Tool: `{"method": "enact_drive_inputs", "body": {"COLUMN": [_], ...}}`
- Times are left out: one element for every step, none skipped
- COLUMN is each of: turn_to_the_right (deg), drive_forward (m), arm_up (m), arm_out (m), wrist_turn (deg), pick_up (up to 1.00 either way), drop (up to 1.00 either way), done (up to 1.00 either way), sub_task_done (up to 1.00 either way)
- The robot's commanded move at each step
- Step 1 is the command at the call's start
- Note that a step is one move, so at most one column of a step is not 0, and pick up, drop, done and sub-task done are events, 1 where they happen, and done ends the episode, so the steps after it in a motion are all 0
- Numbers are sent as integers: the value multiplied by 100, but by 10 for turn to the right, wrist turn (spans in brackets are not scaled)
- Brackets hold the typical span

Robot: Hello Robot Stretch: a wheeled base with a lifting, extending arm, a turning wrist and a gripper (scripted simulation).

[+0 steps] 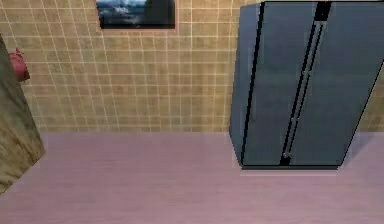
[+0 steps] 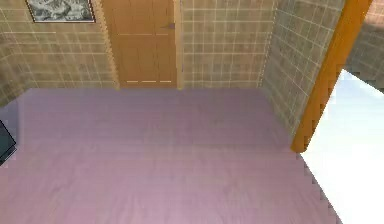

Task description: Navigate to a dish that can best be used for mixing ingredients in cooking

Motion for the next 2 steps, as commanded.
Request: {"method": "enact_drive_inputs", "body": {"turn_to_the_right": [450,450], "drive_forward": [0,0], "arm_up": [0,0], "arm_out": [0,0], "wrist_turn": [0,0], "pick_up": [0,0], "drop": [0,0], "done": [0,0], "sub_task_done": [0,0]}}
